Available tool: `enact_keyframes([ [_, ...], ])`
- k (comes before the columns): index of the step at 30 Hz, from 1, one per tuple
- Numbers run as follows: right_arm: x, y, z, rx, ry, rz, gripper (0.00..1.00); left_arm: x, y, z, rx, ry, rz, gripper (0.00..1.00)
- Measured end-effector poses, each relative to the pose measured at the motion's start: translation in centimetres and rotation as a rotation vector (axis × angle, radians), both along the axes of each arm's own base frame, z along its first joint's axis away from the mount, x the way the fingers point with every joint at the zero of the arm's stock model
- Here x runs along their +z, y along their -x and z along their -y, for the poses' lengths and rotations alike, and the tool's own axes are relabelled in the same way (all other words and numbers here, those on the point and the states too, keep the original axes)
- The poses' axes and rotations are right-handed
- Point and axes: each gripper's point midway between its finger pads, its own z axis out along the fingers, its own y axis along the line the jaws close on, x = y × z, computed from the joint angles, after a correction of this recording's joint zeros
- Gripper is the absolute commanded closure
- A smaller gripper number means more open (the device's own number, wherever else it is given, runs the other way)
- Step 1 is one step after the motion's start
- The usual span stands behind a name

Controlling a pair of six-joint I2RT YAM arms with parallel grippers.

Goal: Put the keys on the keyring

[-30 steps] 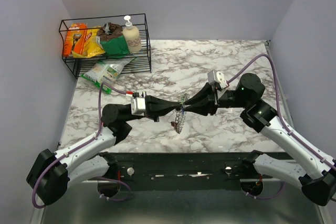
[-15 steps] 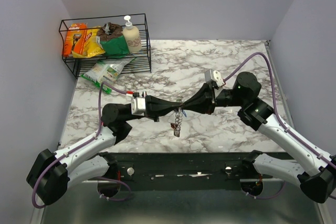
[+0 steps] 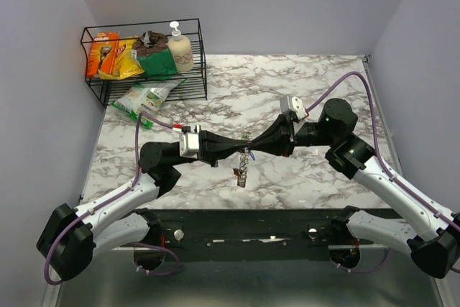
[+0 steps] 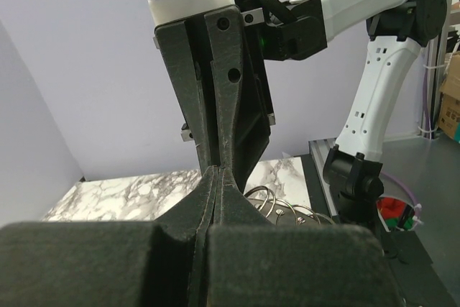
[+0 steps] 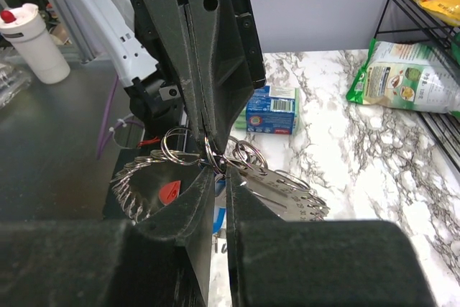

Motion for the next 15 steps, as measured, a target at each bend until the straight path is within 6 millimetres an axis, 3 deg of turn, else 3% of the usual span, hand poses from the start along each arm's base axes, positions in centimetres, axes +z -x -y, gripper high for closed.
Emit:
enact_keyframes([
  [8,-1.1,0.0,0.2,-0.001,0.037,-0.010,0.73,-0.4,-0.1,0.1,0.003,-0.016,-0.010,1.00],
  [15,-1.6,0.1,0.3,0.000,0.053,-0.019,0.72,-0.3,-0.1,0.0,0.007,-0.015,-0.001,1.00],
])
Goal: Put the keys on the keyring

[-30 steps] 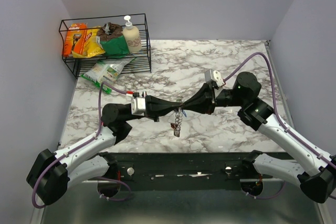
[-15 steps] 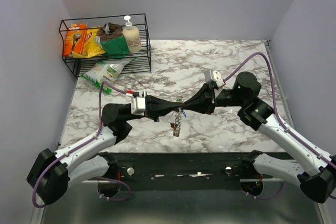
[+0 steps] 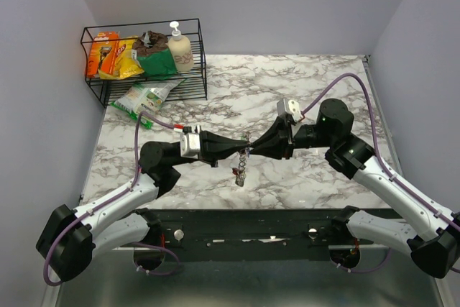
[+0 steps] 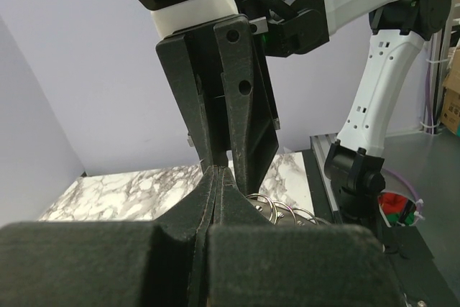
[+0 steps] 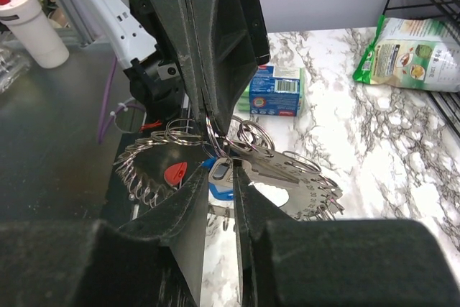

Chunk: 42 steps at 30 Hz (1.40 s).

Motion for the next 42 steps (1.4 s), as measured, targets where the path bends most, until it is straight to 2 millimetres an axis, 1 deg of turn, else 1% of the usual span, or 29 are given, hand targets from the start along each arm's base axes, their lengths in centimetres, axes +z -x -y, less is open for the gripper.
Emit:
enact_keyframes([
  [7,-0.1,0.0,0.1,-0.003,0.003,0.004,0.73,0.0,0.0,0.0,0.004,-0.001,0.008,1.00],
  [8,0.0,0.0,0.1,-0.007,0.003,0.007,0.69,0.0,0.0,0.0,0.004,-0.001,0.009,1.00],
  [12,0.2,0.3,0.9,-0.037,-0.008,0.031,0.62,0.3,0.2,-0.2,0.005,-0.005,0.023,1.00],
  [15,0.7,0.7,1.6,-0.068,-0.026,0.059,0.61,0.8,0.5,-0.3,0.001,-0.007,0.038,1.00],
  [18,1.7,0.9,2.2,-0.100,-0.051,0.096,0.60,1.1,0.8,-0.4,-0.003,-0.009,0.053,1.00],
  [21,2.0,0.9,2.5,-0.118,-0.060,0.110,0.60,0.9,0.9,-0.5,-0.006,-0.020,0.057,1.00],
  [33,1.9,0.4,2.9,-0.164,-0.065,0.121,0.56,0.2,0.8,-0.4,-0.003,-0.051,0.049,1.00],
  [39,1.6,0.3,2.9,-0.171,-0.063,0.114,0.46,-0.1,0.7,-0.3,0.001,-0.063,0.044,1.00],
  [42,1.3,0.0,2.8,-0.182,-0.062,0.111,0.37,-0.3,0.6,-0.3,0.005,-0.068,0.048,1.00],
])
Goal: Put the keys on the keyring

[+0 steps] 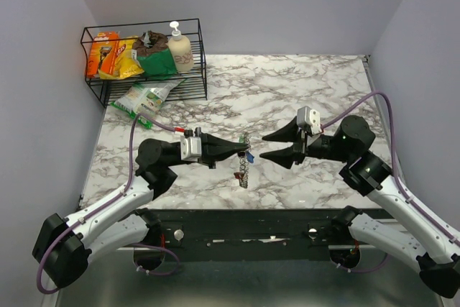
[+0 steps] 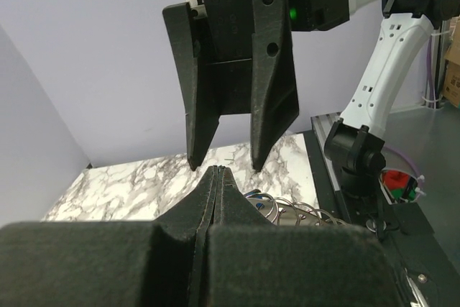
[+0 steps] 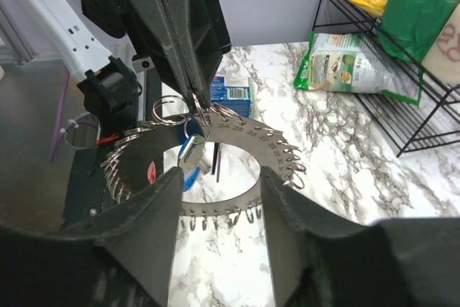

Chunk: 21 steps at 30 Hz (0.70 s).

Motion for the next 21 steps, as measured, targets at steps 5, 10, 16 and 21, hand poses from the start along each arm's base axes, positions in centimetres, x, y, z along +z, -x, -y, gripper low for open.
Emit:
enact_keyframes([
  [5,-0.7,-0.5,-0.1,-0.022,0.002,-0.004,0.21,-0.3,-0.4,0.2,0.011,-0.006,0.003,1.00],
  [10,-1.7,-1.4,-0.1,-0.060,0.008,-0.029,0.03,-1.3,-1.7,0.7,0.048,-0.022,-0.021,1.00],
  [16,-2.8,-2.9,0.8,-0.178,0.002,-0.044,0.00,-1.8,-3.4,0.9,0.119,-0.021,-0.035,1.00],
  [21,-1.8,-3.9,2.2,-0.285,-0.037,-0.023,0.00,-2.8,-5.5,1.1,0.198,-0.028,-0.070,1.00],
])
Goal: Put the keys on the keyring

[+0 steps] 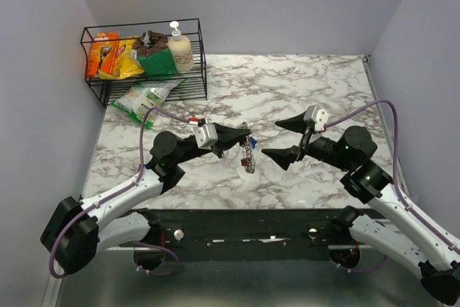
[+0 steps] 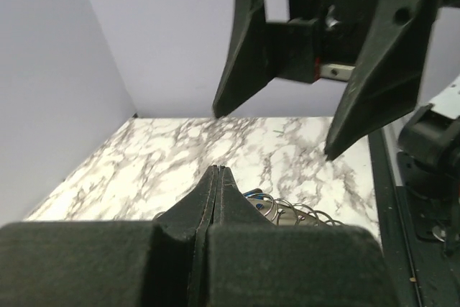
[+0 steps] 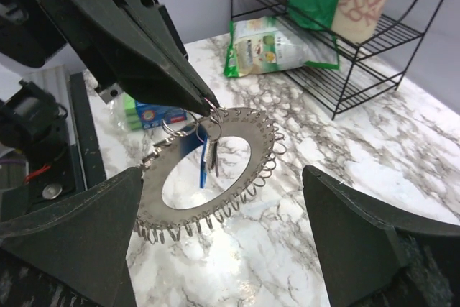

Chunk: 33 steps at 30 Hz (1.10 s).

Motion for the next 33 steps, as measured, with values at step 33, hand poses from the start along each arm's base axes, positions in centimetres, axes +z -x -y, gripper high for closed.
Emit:
enact_keyframes([
  [33,-2.1,-1.2,0.9,-0.094,0.006,-0.059,0.00,-16.0,-10.9,1.8,0.361,-0.089,-0.375,0.75],
])
